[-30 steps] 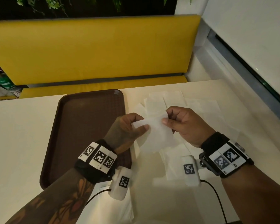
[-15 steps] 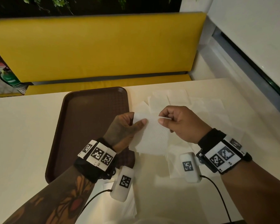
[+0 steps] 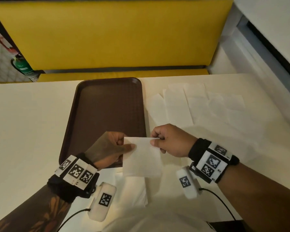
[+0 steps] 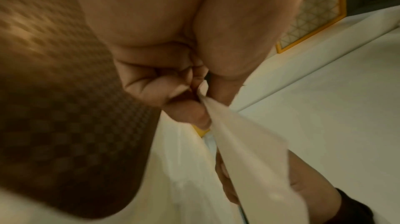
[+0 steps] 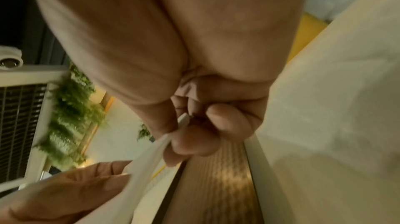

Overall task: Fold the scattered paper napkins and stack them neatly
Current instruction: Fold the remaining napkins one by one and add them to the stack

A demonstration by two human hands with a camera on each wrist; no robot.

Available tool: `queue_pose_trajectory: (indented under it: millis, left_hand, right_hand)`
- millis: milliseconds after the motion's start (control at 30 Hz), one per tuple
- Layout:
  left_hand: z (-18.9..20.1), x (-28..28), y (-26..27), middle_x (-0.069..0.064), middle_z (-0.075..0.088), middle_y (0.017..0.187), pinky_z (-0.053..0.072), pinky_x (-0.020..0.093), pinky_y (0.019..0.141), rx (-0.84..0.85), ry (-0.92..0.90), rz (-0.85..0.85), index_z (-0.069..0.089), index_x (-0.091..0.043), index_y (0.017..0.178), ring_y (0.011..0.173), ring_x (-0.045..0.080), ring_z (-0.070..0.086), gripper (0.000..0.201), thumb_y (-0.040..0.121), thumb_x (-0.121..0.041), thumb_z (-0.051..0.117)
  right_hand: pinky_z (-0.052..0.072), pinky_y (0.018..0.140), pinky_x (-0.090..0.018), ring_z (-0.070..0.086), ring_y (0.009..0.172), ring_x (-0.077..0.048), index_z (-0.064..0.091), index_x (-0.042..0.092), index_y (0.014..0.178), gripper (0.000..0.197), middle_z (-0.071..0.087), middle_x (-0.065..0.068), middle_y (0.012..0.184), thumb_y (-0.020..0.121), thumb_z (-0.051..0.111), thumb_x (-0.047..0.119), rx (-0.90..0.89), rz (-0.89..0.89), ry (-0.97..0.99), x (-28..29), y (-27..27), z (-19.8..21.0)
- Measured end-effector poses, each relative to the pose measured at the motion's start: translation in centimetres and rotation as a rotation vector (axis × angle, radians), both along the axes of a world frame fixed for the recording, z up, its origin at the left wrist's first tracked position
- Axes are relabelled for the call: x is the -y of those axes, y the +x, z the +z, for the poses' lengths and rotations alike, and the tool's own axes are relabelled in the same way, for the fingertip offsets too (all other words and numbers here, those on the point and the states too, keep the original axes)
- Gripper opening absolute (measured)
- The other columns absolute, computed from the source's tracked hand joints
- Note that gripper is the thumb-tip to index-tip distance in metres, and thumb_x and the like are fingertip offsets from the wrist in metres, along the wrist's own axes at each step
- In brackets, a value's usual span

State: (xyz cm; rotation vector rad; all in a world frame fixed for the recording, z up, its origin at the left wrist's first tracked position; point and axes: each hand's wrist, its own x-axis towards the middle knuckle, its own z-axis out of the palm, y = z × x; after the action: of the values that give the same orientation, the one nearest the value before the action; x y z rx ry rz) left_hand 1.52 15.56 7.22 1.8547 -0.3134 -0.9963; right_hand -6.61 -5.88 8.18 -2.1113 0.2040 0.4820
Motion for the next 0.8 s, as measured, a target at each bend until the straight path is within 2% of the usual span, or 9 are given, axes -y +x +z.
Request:
queue_pose_trajectory:
  millis: [67, 100, 167, 233, 400, 500, 567, 700, 800]
  left_hand:
    - [-0.9, -1.8, -1.1, -0.003, 0.068, 0.057, 0.046, 0.014, 0.046, 0.019, 0.089, -0.037, 0.061, -0.011, 0.075, 0.047, 0.006, 0.062, 0.012, 0.086, -0.01, 0.065]
    - [-1.5, -2.5, -1.5, -0.003, 0.067, 0.056, 0.047, 0.015, 0.048, 0.043, 0.149, -0.065, 0.061, -0.012, 0.074, 0.048, 0.005, 0.062, 0.013, 0.087, -0.011, 0.065]
    - [-3.0, -3.8, -2.1, -0.001, 0.068, 0.062, 0.054, 0.026, 0.059, 0.086, 0.27, -0.107, 0.062, -0.012, 0.077, 0.055, 0.011, 0.064, 0.011, 0.085, -0.016, 0.067]
    - [-4.6, -5.0, -2.8, 0.004, 0.068, 0.064, 0.054, 0.031, 0.064, 0.129, 0.387, -0.11, 0.062, -0.012, 0.08, 0.056, 0.016, 0.064, 0.014, 0.083, -0.022, 0.07]
    - [-6.4, -4.8, -5.0, -0.001, 0.064, 0.061, 0.048, 0.021, 0.056, 0.211, 0.561, -0.078, 0.059, -0.016, 0.074, 0.05, 0.007, 0.059, 0.02, 0.084, -0.03, 0.069]
    - [-7.0, -4.6, -5.6, -0.001, 0.063, 0.066, 0.046, 0.02, 0.054, 0.267, 0.635, -0.047, 0.057, -0.019, 0.067, 0.058, 0.01, 0.061, 0.024, 0.083, -0.032, 0.07]
    - [-7.1, -4.4, -6.0, -0.006, 0.058, 0.065, 0.039, 0.018, 0.052, 0.342, 0.686, -0.068, 0.053, -0.023, 0.063, 0.059, 0.007, 0.056, 0.029, 0.081, -0.037, 0.07]
    - [-6.5, -4.4, -6.4, -0.01, 0.054, 0.067, 0.038, 0.02, 0.054, 0.483, 0.78, -0.108, 0.051, -0.024, 0.07, 0.061, 0.004, 0.052, 0.033, 0.077, -0.05, 0.069]
    - [-5.4, -4.4, -6.2, -0.01, 0.055, 0.068, 0.036, 0.018, 0.052, 0.531, 0.8, -0.116, 0.051, -0.025, 0.073, 0.06, 0.003, 0.052, 0.031, 0.077, -0.051, 0.068]
  right_hand:
    - [0.05, 0.062, -0.021, 0.056, 0.058, -0.005, 0.066, 0.012, 0.097, 0.012, 0.062, 0.006, 0.068, 0.095, 0.059, 0.022, -0.051, 0.059, -0.011, -1.7, -0.4, -1.5]
    - [0.05, 0.063, -0.022, 0.057, 0.06, -0.006, 0.066, 0.012, 0.098, 0.013, 0.062, 0.007, 0.071, 0.094, 0.06, 0.023, -0.067, 0.081, -0.031, -2.6, -0.5, -2.4]
    - [0.049, 0.066, -0.024, 0.057, 0.064, -0.006, 0.067, 0.01, 0.096, 0.015, 0.061, 0.007, 0.076, 0.093, 0.063, 0.024, -0.086, 0.117, -0.08, -4.1, -0.9, -4.1]
    - [0.049, 0.069, -0.026, 0.058, 0.069, -0.008, 0.068, 0.01, 0.092, 0.014, 0.064, 0.005, 0.079, 0.093, 0.063, 0.024, -0.109, 0.146, -0.112, -5.6, -1.2, -5.7]
    - [0.05, 0.08, -0.031, 0.061, 0.085, -0.016, 0.068, 0.011, 0.09, 0.014, 0.063, 0.0, 0.09, 0.09, 0.066, 0.025, -0.142, 0.11, -0.2, -7.1, -2.3, -8.2]
    - [0.051, 0.077, -0.031, 0.061, 0.081, -0.019, 0.065, 0.013, 0.082, 0.014, 0.062, 0.0, 0.086, 0.088, 0.068, 0.025, -0.124, 0.079, -0.264, -7.8, -2.6, -8.9]
    - [0.053, 0.076, -0.032, 0.062, 0.079, -0.02, 0.061, 0.017, 0.078, 0.015, 0.062, 0.0, 0.082, 0.087, 0.068, 0.027, -0.108, 0.065, -0.313, -8.1, -2.7, -9.0]
    - [0.056, 0.074, -0.037, 0.063, 0.077, -0.022, 0.059, 0.018, 0.082, 0.019, 0.062, 0.0, 0.08, 0.083, 0.068, 0.034, -0.064, 0.063, -0.428, -8.4, -3.0, -8.8]
    - [0.056, 0.074, -0.037, 0.063, 0.076, -0.021, 0.059, 0.02, 0.087, 0.024, 0.06, 0.003, 0.079, 0.08, 0.068, 0.04, -0.044, 0.076, -0.465, -8.4, -3.1, -8.2]
